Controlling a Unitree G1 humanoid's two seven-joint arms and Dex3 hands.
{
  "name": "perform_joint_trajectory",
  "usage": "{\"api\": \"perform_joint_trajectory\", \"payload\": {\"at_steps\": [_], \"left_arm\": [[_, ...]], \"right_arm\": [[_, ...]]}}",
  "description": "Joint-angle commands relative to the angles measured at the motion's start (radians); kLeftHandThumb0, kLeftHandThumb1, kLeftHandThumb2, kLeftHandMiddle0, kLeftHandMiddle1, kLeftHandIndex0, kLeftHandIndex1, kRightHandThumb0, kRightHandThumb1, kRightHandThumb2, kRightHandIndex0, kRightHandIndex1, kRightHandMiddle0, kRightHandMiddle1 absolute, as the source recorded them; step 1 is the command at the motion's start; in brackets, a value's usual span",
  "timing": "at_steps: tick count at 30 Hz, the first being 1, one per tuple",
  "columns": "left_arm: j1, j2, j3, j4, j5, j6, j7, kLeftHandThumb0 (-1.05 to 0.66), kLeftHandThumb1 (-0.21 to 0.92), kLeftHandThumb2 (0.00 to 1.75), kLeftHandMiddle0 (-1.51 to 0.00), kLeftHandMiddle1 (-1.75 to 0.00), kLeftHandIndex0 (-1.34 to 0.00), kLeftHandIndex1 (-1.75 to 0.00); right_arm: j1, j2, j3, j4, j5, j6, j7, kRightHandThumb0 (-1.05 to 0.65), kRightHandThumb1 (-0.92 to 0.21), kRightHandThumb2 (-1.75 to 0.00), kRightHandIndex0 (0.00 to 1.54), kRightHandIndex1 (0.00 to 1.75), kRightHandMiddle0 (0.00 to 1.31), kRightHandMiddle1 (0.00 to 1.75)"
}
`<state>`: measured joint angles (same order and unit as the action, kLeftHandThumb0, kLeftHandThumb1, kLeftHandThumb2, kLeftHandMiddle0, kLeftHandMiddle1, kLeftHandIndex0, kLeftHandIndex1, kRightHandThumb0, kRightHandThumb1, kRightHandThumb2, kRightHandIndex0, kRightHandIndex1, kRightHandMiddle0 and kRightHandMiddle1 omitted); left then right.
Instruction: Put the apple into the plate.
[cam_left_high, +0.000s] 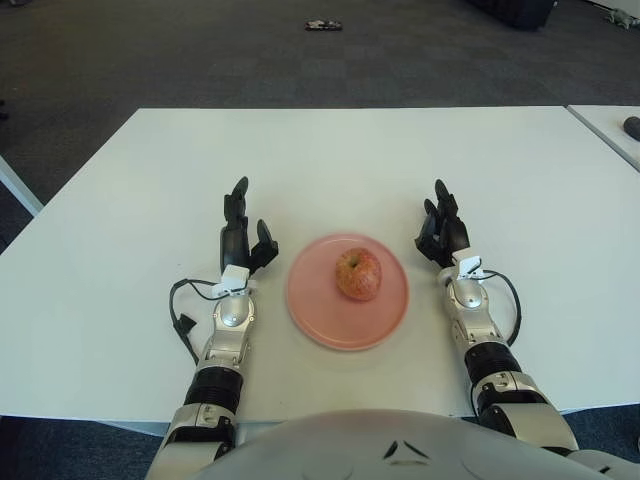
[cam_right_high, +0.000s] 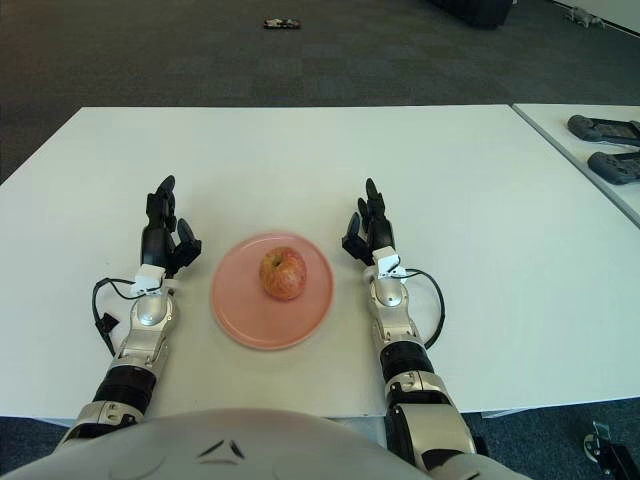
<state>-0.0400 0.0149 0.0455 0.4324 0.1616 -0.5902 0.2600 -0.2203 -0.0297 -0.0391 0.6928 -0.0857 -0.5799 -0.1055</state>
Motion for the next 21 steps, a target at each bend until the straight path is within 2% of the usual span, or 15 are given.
{"api": "perform_joint_trajectory", "payload": {"at_steps": [1,21], "left_arm": [[0.040,0.007,0.011,-0.009,0.003,0.036,0.004,-0.74,0.92,0.99,-0.13,0.00,0.00,-0.38],[0.051,0.016,0.015,-0.070,0.011,0.088,0.002,-0.89,0.92,1.10,-0.14,0.00,0.00,-0.30]], "right_arm": [[0.032,0.031,0.011,0.037,0.002,0.000,-0.008,-0.92,-0.92,-1.14,0.00,0.00,0.00,0.00],[0.021,0.055,0.012,0.066,0.003,-0.035,-0.009,-0.93,-0.92,-1.14,0.00,0.00,0.00,0.00]]}}
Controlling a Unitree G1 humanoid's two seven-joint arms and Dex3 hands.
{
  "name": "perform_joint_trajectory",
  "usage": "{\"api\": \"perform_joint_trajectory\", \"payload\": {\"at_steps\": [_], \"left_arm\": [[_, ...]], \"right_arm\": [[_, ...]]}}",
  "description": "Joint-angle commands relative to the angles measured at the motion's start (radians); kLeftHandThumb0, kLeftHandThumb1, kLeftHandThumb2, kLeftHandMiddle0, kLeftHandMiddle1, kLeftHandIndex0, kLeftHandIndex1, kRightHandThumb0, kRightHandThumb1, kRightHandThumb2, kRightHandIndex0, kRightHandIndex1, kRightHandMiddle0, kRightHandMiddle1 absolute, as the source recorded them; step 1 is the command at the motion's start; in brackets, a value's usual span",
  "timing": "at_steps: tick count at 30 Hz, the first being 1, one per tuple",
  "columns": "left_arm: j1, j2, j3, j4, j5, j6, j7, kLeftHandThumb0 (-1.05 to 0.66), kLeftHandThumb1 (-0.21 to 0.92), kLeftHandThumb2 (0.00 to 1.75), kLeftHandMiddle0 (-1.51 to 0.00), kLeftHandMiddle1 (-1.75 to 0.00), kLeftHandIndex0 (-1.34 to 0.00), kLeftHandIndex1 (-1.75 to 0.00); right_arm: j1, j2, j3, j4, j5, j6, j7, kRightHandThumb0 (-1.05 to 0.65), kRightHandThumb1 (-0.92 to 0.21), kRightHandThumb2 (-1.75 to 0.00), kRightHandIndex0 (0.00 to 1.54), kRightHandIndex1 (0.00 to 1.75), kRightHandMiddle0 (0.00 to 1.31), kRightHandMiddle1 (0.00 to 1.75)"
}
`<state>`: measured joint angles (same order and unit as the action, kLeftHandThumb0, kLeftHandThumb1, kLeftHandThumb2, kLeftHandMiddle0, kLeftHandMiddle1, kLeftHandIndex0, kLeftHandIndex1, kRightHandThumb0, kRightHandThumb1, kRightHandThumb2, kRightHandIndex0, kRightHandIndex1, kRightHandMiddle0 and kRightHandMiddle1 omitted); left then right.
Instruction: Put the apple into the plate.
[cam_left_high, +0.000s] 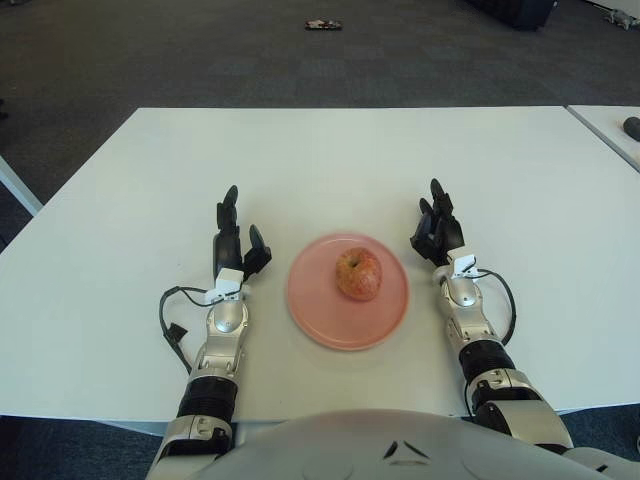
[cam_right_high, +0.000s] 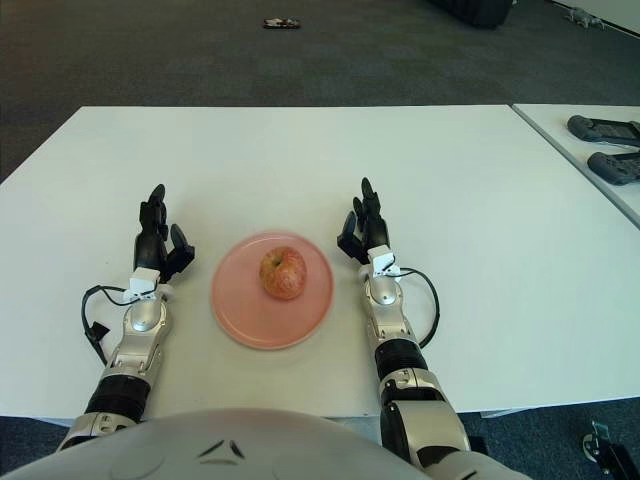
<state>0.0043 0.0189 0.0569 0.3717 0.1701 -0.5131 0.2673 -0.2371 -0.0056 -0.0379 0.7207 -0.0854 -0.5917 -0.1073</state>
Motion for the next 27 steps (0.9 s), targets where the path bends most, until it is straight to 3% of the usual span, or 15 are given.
{"api": "perform_joint_trajectory", "payload": {"at_steps": [1,27], "left_arm": [[0.008,0.013,0.004,-0.012,0.002,0.013,-0.007,-0.89,0.92,1.10,-0.14,0.00,0.00,-0.30],[0.005,0.017,-0.001,-0.025,-0.009,0.020,-0.044,-0.88,0.92,1.15,-0.15,-0.01,0.00,-0.30]], "right_arm": [[0.037,0.032,0.011,0.039,0.003,-0.024,-0.007,-0.93,-0.92,-1.14,0.00,0.00,0.00,0.00],[0.042,0.039,0.026,0.022,-0.005,-0.042,-0.003,-0.95,-0.92,-1.13,0.00,0.00,0.00,0.00]]}}
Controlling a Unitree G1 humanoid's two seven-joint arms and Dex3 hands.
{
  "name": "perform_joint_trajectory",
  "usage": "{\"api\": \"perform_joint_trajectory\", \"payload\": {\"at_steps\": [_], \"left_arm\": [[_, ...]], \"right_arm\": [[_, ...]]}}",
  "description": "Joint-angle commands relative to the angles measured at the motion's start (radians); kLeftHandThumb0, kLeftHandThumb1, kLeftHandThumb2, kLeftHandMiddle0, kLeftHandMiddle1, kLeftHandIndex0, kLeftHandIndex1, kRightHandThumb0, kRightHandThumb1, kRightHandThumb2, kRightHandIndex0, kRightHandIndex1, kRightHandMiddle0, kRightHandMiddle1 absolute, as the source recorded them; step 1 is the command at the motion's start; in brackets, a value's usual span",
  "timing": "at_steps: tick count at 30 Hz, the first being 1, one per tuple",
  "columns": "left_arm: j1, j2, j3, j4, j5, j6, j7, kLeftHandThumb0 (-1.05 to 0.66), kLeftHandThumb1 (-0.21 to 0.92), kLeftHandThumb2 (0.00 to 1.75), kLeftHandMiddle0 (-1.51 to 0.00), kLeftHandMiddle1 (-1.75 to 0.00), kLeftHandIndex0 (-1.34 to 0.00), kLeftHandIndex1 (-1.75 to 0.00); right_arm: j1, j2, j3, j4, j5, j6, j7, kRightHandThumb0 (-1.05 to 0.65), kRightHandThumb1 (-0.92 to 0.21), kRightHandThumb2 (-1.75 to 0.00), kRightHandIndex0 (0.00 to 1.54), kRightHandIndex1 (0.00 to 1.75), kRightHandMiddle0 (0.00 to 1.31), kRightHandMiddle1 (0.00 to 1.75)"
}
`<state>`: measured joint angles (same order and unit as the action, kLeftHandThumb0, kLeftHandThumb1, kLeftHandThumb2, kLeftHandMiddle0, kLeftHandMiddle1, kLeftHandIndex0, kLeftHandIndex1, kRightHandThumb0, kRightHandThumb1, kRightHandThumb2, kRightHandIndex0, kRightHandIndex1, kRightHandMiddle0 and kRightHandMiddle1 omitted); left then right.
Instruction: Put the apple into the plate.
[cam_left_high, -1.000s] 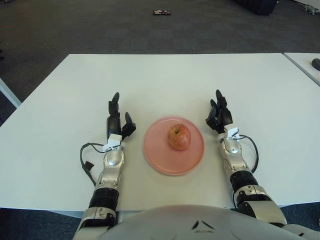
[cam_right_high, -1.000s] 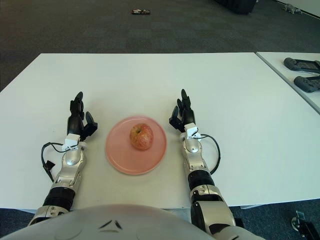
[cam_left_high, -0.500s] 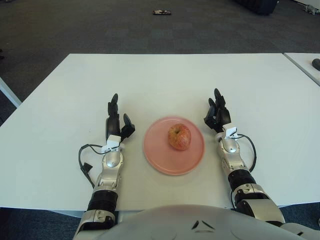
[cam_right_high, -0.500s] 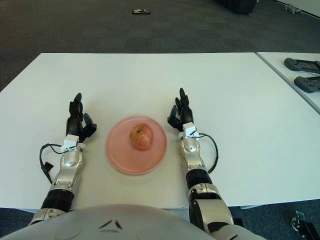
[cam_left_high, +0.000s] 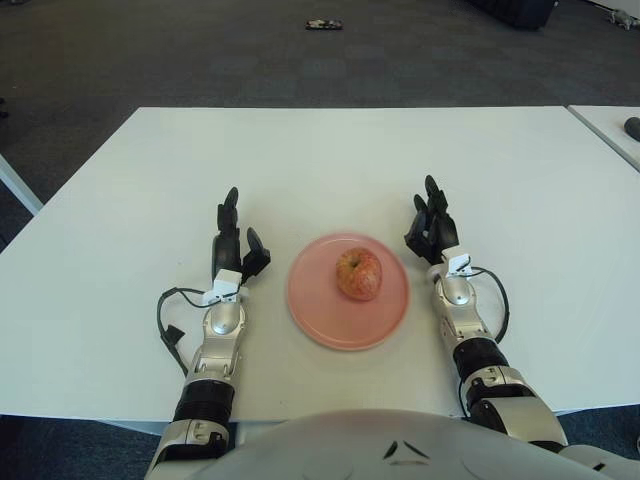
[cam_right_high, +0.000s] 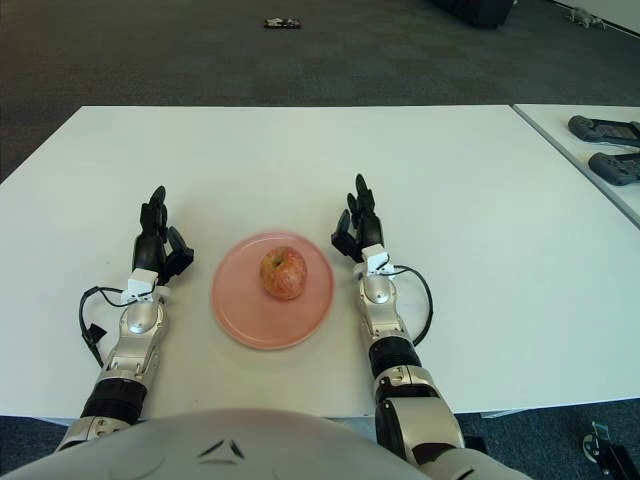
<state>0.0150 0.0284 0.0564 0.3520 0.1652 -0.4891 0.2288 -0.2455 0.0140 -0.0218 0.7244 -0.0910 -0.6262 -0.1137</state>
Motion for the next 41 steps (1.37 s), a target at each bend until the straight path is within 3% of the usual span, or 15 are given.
{"api": "perform_joint_trajectory", "payload": {"at_steps": [1,27,41], "left_arm": [[-0.006,0.007,-0.001,-0.006,-0.003,-0.004,-0.006,-0.87,0.92,1.15,-0.15,-0.01,0.00,-0.30],[-0.011,0.009,-0.009,-0.009,-0.010,0.014,-0.027,-0.88,0.92,1.18,-0.17,-0.01,0.00,-0.31],[0.000,0.010,-0.012,-0.074,-0.031,0.128,-0.070,-0.88,0.92,1.15,-0.12,0.00,0.00,-0.24]], "right_arm": [[0.052,0.019,0.011,0.015,0.002,-0.006,0.005,-0.94,-0.92,-1.13,0.00,0.00,0.00,0.00],[0.071,0.020,0.023,-0.034,-0.014,0.018,-0.017,-0.96,-0.92,-1.12,0.01,0.00,0.00,0.00],[0.112,0.015,0.043,-0.128,-0.020,0.064,-0.017,-0.95,-0.92,-1.12,0.01,0.00,0.00,0.00]]}}
